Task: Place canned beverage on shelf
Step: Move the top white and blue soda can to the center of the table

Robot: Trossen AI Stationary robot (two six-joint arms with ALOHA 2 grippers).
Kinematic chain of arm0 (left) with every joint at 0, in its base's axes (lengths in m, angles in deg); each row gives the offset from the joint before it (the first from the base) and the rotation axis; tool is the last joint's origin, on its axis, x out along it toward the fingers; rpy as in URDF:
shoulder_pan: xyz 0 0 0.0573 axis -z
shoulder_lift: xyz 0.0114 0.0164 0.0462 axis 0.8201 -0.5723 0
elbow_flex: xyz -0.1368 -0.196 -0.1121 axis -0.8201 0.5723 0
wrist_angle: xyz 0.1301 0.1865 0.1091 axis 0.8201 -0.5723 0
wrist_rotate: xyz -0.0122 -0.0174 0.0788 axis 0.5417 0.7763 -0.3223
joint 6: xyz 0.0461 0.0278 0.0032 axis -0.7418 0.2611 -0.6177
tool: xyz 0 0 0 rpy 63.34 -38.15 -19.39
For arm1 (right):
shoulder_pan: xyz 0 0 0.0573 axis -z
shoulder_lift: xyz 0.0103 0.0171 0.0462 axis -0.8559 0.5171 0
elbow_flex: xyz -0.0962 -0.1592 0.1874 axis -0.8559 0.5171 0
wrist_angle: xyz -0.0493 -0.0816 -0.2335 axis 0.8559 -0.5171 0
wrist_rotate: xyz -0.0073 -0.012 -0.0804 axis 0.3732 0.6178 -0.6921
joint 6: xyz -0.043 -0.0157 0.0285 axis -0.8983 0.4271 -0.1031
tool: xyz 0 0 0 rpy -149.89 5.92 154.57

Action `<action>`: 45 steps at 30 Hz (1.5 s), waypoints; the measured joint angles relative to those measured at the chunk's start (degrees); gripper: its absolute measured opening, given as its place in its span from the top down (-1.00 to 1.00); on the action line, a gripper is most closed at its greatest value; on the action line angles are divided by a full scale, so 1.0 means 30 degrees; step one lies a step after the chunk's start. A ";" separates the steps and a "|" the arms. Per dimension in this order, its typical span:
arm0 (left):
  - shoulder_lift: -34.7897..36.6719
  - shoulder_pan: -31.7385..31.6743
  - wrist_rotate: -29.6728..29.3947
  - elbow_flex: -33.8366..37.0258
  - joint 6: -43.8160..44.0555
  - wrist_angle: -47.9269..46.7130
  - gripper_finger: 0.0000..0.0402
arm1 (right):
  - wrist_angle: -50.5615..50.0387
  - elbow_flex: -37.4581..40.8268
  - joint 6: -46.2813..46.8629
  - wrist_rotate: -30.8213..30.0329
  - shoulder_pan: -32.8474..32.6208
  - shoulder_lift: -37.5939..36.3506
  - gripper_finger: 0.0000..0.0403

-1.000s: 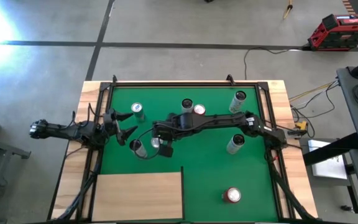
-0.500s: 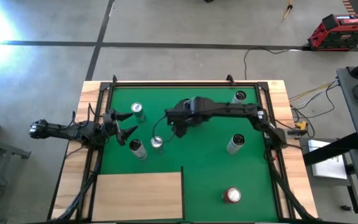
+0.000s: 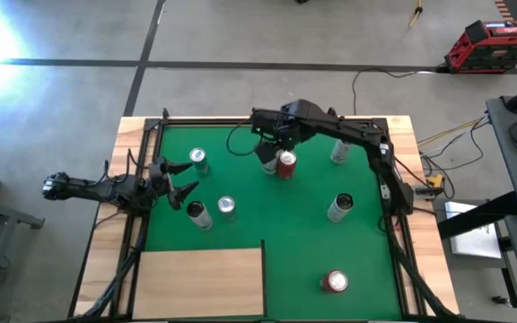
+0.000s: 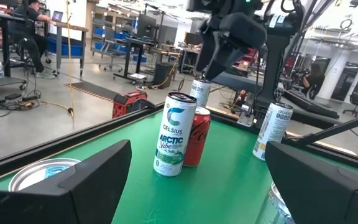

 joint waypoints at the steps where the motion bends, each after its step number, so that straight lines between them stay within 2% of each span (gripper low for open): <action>1: 0.0003 -0.0005 0.0000 0.0000 0.0000 0.0000 -0.77 | 0.0064 0.0000 -0.0040 0.0443 0.0150 0.0112 -0.85; 21: -0.0001 0.0000 -0.0036 0.0000 0.0000 0.0007 -0.77 | 0.2168 0.0007 -0.0885 0.1046 0.0331 0.2289 -0.85; 36: 0.0003 -0.0001 -0.0029 0.0000 0.0000 0.0001 -0.77 | 0.2661 0.0014 -0.0508 -0.0134 0.0370 0.2284 -0.84; 40: -0.0005 0.0000 -0.0029 0.0000 0.0000 0.0003 -0.77 | 0.2672 0.0288 0.0122 -0.0608 0.0371 0.2284 -0.75; 45: -0.0005 0.0000 -0.0029 0.0000 0.0000 0.0007 -0.77 | 0.2816 0.0832 0.0147 -0.0671 0.0374 0.2284 -0.51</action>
